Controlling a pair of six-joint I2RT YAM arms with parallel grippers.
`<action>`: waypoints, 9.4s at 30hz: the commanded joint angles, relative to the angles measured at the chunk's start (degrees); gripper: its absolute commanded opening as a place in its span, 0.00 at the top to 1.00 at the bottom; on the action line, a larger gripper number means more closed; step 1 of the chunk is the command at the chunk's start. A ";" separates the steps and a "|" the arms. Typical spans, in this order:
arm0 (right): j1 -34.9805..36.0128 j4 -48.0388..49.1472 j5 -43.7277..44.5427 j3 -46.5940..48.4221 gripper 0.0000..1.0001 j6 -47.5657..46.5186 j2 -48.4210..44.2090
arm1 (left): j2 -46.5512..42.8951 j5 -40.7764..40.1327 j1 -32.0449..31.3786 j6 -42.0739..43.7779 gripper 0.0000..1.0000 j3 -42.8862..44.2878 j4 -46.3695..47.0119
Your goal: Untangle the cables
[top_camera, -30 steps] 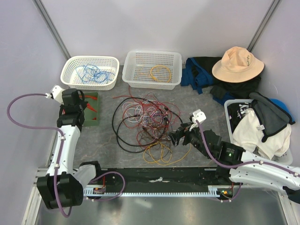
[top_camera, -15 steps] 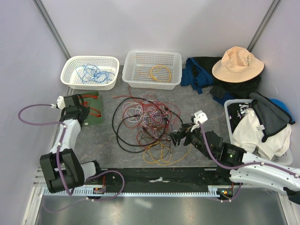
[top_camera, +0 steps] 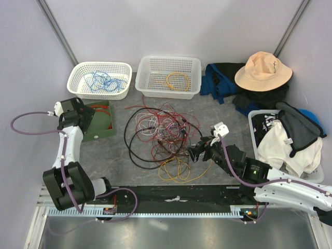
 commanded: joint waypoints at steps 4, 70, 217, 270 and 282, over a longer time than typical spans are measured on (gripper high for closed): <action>0.18 2.47 -0.90 0.60 0.09 0.00 1.96 | -10.30 -2.77 -0.44 -2.80 0.01 4.10 -6.36; -0.61 -5.09 11.75 7.19 0.10 5.18 7.49 | 15.38 -15.09 -63.46 15.48 0.98 12.03 6.72; -4.74 16.48 -6.61 11.24 0.02 -1.67 15.75 | 5.51 3.38 -41.92 21.82 0.98 77.93 -25.18; -6.32 -14.12 1.38 60.18 1.00 -7.30 27.62 | -21.99 22.36 -42.01 11.10 0.92 7.57 32.93; -6.33 -16.08 -3.80 53.87 1.00 -1.76 30.78 | -16.03 40.65 -48.14 -0.52 0.96 -2.74 64.45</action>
